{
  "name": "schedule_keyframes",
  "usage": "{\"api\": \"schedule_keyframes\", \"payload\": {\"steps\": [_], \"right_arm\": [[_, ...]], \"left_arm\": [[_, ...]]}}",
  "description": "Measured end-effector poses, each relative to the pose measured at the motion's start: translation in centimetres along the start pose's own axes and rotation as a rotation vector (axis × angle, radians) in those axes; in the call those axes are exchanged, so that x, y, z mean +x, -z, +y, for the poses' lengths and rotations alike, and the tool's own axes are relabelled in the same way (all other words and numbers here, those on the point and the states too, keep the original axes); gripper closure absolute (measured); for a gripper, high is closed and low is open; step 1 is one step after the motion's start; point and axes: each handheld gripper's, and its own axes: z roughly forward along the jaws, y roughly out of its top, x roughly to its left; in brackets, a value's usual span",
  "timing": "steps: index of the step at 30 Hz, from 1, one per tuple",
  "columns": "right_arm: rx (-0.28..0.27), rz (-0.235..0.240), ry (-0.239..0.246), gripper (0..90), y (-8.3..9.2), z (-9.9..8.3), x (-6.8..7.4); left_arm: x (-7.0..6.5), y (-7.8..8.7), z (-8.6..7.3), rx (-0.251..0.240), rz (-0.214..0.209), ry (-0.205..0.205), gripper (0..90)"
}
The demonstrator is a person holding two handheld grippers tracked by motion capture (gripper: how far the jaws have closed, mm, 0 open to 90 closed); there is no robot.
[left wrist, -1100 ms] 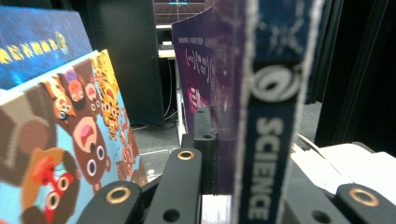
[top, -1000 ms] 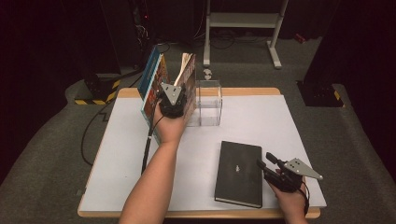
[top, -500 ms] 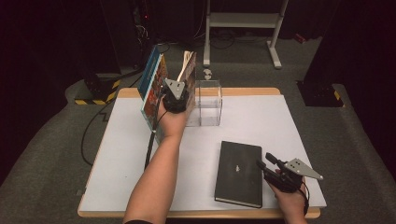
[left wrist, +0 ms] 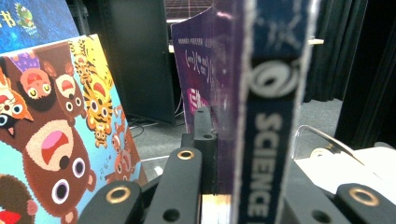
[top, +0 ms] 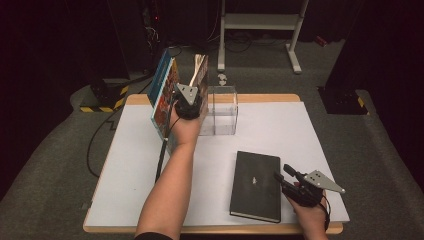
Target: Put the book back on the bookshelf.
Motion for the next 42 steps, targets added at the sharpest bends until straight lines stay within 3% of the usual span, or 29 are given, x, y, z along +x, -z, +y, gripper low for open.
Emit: {"api": "schedule_keyframes", "payload": {"steps": [10,28,36,42], "right_arm": [[0.004,0.01,0.009,49.5,-0.1,0.0,0.3],[0.014,0.019,0.026,49.4,-0.3,-0.1,0.9],[0.017,0.023,0.024,49.4,-0.4,-0.1,0.9],[0.016,0.024,0.018,49.5,-0.4,0.0,0.9]], "left_arm": [[0.9,1.0,-0.2,0.022,0.011,0.021,80.3],[1.3,2.9,-1.4,0.052,0.011,-0.021,76.2],[1.2,3.7,-1.8,0.049,0.004,-0.034,76.8],[1.4,3.7,-1.7,0.043,0.023,-0.044,81.0]]}}
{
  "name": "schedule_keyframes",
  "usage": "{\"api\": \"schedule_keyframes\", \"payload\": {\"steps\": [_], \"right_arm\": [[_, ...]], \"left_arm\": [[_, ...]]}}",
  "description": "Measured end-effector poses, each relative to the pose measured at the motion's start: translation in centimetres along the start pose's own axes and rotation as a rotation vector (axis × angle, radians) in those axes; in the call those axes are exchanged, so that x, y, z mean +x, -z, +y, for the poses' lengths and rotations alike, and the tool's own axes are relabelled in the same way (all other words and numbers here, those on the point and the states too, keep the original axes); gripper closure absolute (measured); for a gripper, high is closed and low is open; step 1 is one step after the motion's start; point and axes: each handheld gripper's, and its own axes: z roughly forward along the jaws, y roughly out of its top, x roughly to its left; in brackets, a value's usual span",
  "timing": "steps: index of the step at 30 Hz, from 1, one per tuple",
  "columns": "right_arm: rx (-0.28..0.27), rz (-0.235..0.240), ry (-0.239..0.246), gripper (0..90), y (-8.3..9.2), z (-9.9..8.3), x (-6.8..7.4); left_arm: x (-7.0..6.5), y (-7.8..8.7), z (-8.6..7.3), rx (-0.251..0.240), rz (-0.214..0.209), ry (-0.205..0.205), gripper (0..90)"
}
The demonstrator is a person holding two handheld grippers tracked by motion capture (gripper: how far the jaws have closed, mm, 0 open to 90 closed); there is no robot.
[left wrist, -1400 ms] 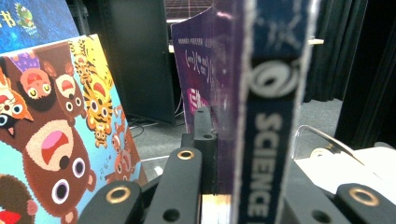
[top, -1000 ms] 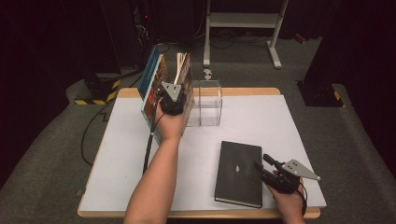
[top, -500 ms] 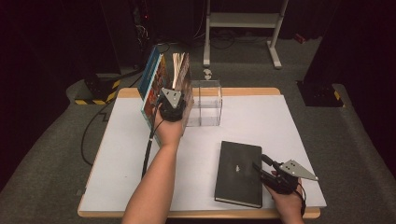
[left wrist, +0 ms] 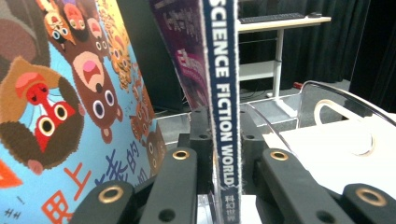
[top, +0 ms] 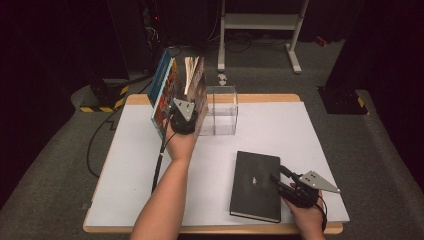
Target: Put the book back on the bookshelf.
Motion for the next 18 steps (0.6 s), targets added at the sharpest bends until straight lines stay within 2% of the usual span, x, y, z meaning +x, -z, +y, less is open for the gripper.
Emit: {"api": "schedule_keyframes", "payload": {"steps": [6,10,18], "right_arm": [[0.0,-0.001,-0.001,49.5,0.0,0.0,-0.02],[0.002,-0.001,0.001,49.5,-0.05,-0.04,-0.05],[0.003,0.0,0.003,49.5,-0.07,-0.03,0.06]], "left_arm": [[-0.06,-0.35,-0.04,-0.016,0.015,0.008,81.3],[-0.09,-0.39,-0.06,-0.014,0.019,0.0,81.2],[0.03,-0.22,-0.03,-0.006,0.02,0.008,79.8]]}}
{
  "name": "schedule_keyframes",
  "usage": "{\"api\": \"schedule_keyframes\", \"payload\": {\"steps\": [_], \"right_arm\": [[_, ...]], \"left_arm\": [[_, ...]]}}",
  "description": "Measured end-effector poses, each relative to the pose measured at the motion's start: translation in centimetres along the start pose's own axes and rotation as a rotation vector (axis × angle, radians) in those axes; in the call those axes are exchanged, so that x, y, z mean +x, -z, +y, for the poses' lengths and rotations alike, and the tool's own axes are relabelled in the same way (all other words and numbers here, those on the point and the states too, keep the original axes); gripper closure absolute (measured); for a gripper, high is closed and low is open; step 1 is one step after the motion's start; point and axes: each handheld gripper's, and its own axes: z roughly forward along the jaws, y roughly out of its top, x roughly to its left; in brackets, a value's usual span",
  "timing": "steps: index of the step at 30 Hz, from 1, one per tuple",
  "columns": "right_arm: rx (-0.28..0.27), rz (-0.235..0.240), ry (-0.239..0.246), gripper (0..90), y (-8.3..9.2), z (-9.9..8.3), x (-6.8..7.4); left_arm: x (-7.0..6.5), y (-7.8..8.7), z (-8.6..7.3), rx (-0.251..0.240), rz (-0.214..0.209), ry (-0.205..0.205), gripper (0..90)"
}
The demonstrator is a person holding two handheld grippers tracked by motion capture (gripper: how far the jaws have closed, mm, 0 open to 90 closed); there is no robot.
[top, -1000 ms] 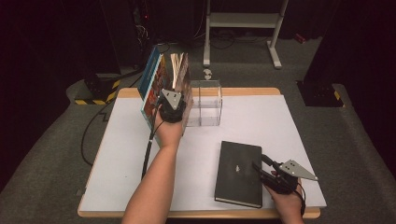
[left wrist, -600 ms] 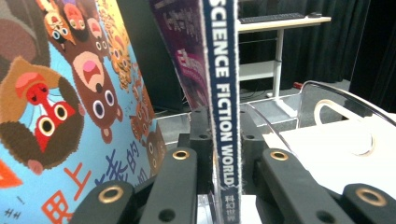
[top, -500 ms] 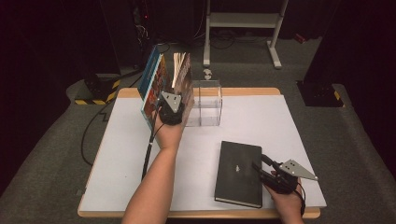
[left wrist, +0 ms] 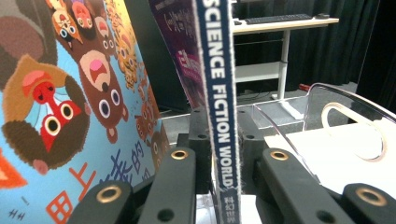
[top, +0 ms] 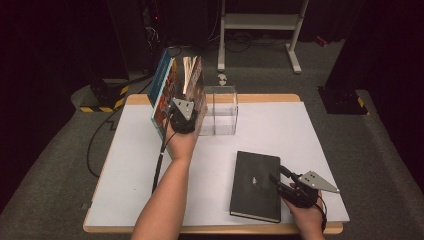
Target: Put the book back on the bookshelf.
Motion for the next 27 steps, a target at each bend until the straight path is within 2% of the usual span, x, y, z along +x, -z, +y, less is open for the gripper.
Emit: {"api": "schedule_keyframes", "payload": {"steps": [10,20,27], "right_arm": [[0.004,0.001,0.005,49.4,-0.13,-0.01,0.12],[0.009,0.002,0.01,49.3,-0.32,-0.09,0.23],[0.012,0.003,0.013,49.2,-0.44,-0.09,0.34]], "left_arm": [[0.08,0.2,-0.03,0.031,-0.024,0.01,71.1],[0.26,0.44,0.09,0.048,-0.012,0.035,59.6],[0.42,0.63,-0.2,0.067,-0.003,0.02,54.2]]}}
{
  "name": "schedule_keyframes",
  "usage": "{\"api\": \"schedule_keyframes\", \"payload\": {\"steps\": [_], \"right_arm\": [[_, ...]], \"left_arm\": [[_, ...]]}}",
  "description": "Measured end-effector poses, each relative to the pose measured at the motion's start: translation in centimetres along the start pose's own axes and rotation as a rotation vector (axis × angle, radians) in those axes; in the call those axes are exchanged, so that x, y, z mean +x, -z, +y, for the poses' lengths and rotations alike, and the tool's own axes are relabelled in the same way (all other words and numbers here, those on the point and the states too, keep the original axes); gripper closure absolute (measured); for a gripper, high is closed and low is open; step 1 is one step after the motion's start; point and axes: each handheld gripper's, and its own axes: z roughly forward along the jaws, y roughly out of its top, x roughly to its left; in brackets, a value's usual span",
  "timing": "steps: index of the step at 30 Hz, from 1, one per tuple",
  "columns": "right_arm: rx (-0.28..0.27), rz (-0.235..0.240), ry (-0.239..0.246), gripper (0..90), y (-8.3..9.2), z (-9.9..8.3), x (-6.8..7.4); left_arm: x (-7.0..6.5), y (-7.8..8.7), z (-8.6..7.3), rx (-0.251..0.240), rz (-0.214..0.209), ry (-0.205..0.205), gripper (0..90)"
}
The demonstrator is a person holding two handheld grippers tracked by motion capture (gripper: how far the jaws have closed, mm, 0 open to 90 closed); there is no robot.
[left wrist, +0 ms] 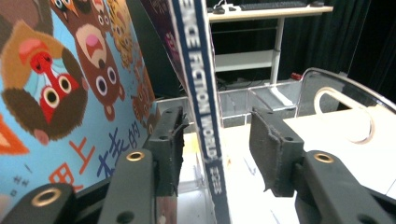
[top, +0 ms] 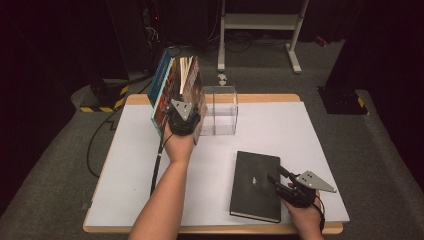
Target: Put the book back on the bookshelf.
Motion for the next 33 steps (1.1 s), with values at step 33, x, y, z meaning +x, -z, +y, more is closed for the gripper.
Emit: {"api": "schedule_keyframes", "payload": {"steps": [33], "right_arm": [[0.004,0.011,0.012,49.1,-0.3,0.1,0.3]], "left_arm": [[-0.2,2.4,-0.3,-0.003,0.03,-0.02,52.8]]}}
